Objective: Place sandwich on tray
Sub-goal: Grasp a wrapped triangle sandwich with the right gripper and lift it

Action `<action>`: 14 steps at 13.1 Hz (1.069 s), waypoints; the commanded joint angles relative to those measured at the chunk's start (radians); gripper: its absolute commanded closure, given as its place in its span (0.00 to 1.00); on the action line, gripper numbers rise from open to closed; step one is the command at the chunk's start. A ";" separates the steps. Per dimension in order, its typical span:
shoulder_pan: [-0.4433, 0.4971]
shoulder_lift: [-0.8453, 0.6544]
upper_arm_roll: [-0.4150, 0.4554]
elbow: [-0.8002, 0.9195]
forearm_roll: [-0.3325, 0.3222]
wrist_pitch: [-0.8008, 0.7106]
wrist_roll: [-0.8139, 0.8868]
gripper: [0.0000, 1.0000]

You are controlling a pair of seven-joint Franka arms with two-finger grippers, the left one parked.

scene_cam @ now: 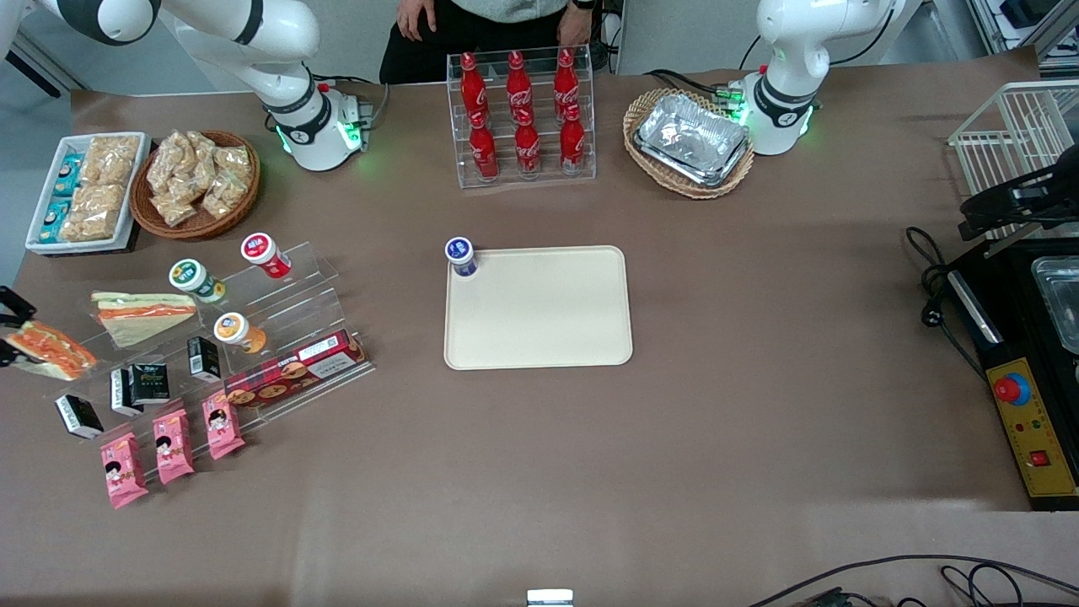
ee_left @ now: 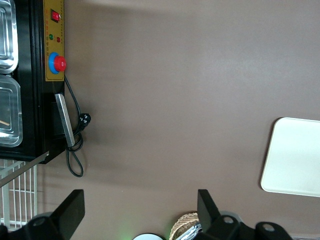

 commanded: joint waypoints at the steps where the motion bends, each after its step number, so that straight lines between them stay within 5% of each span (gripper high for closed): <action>1: 0.003 -0.025 -0.010 0.118 -0.069 -0.102 -0.058 0.73; 7: 0.082 -0.114 0.001 0.161 -0.190 -0.163 -0.167 0.72; 14: 0.174 -0.152 0.013 0.242 -0.212 -0.254 -0.246 0.72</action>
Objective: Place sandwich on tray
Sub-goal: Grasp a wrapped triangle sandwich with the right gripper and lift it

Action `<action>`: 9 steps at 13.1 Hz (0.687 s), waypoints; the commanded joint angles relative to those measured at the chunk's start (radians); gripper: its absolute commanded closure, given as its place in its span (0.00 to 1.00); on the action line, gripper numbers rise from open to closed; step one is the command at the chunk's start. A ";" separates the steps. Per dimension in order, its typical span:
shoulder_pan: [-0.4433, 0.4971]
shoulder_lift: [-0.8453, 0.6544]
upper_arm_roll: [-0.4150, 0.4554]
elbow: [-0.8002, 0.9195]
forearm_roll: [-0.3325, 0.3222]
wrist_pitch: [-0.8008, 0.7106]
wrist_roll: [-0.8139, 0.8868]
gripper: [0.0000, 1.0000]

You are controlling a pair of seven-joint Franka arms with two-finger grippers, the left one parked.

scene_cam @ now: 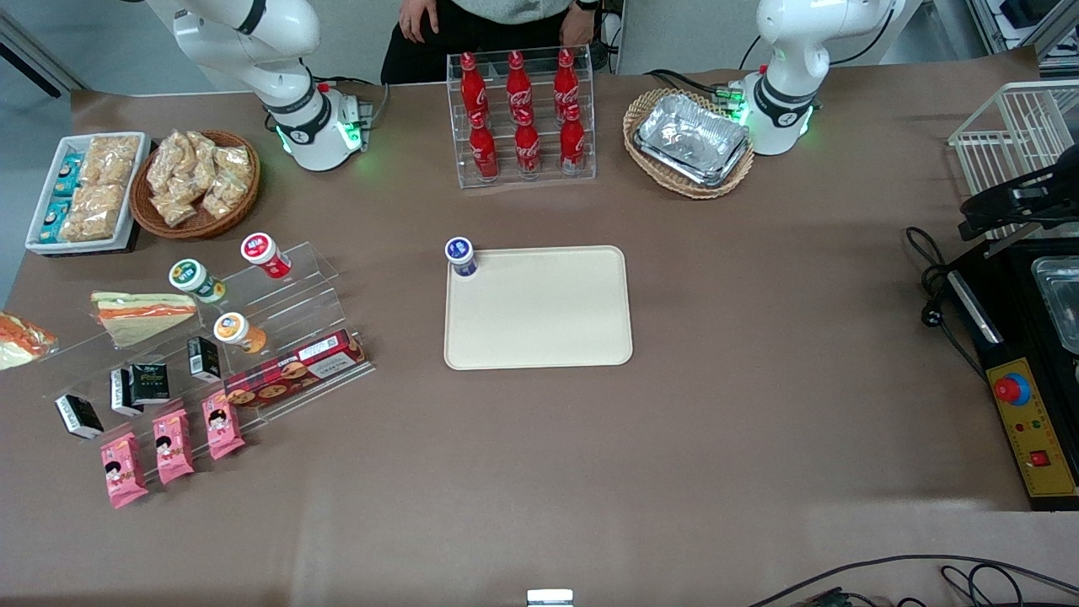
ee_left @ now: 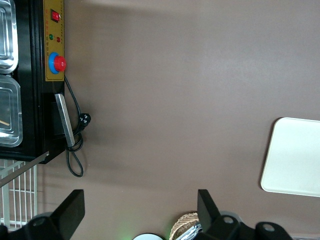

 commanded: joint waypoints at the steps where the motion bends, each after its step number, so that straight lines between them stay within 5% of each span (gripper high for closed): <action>1: 0.045 -0.005 0.027 0.063 -0.057 -0.086 -0.072 0.72; 7: 0.057 -0.054 0.217 0.078 -0.118 -0.131 -0.133 0.72; 9: 0.056 -0.069 0.344 0.078 -0.210 -0.129 -0.135 0.72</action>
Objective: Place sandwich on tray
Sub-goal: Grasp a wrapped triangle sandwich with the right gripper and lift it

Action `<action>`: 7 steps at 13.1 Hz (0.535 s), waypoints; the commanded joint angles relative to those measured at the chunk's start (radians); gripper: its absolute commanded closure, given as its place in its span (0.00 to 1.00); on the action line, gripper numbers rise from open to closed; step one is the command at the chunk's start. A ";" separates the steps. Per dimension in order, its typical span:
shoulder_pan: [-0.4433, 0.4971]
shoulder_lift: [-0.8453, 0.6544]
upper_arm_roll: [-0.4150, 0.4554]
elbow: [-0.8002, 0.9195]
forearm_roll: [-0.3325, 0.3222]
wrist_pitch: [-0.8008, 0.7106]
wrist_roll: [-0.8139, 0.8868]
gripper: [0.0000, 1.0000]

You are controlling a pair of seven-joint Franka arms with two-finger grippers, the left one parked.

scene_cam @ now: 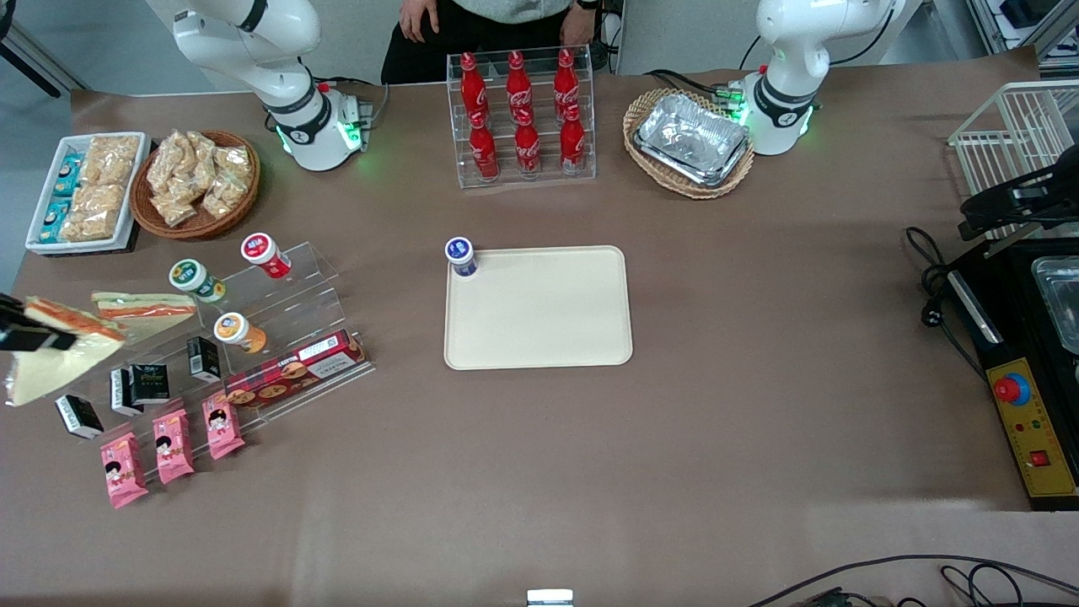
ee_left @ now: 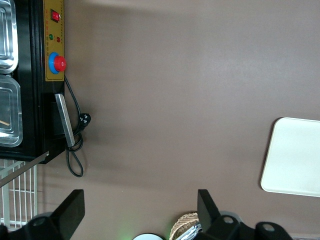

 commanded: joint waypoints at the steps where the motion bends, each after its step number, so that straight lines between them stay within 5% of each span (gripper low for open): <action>1: -0.006 -0.049 0.194 0.006 -0.136 -0.023 -0.009 0.72; 7: -0.001 -0.050 0.355 0.006 -0.191 -0.020 -0.077 0.72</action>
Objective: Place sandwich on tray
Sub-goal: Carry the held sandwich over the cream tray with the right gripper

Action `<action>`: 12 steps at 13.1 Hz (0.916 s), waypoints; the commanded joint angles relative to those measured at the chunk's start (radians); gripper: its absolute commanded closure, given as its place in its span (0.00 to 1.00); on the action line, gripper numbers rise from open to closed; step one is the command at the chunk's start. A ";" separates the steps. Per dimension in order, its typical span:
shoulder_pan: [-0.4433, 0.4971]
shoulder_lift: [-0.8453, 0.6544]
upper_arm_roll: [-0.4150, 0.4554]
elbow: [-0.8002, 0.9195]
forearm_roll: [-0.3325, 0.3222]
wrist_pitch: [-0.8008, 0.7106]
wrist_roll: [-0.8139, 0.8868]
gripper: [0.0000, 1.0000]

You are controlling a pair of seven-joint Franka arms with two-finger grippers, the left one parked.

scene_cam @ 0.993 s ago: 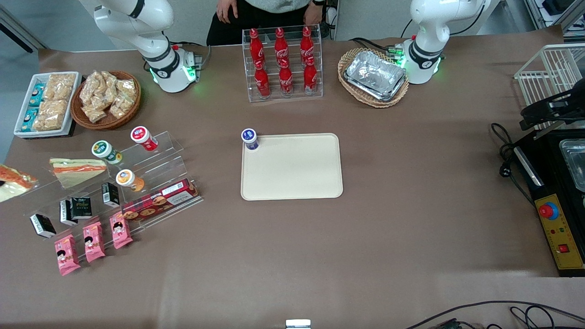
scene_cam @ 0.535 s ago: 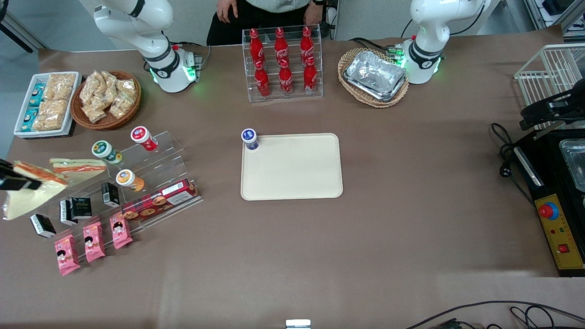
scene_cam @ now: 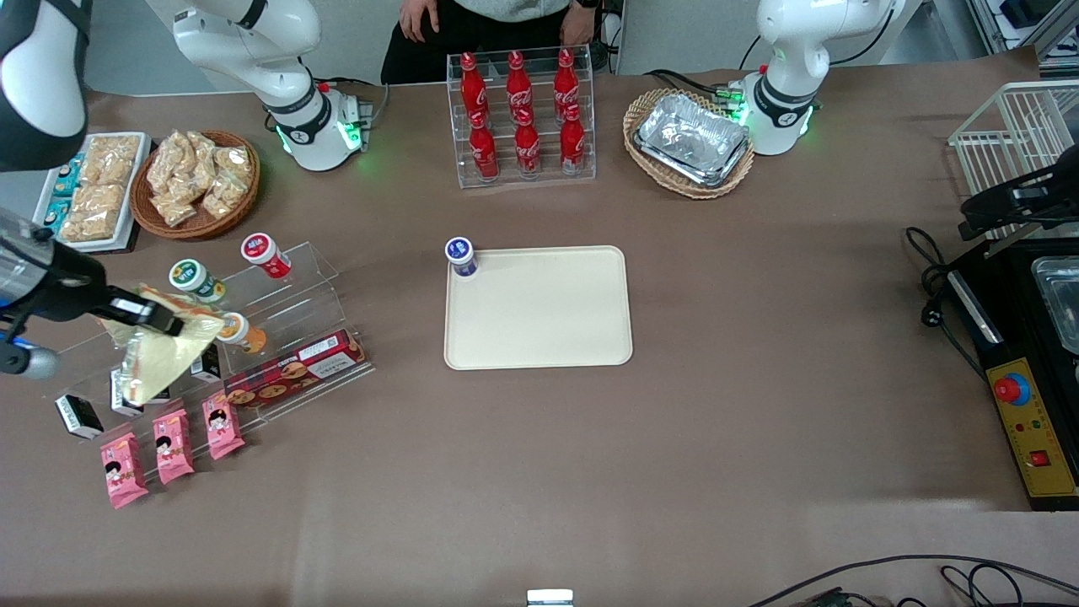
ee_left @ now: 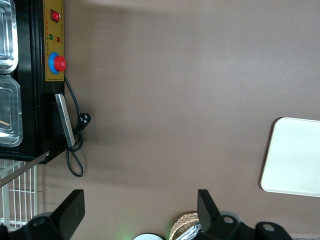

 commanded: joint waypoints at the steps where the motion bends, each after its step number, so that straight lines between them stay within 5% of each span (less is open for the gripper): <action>1: -0.006 -0.007 0.067 0.005 -0.055 -0.011 -0.093 0.72; 12: 0.057 0.025 0.323 -0.005 -0.154 0.025 -0.311 0.73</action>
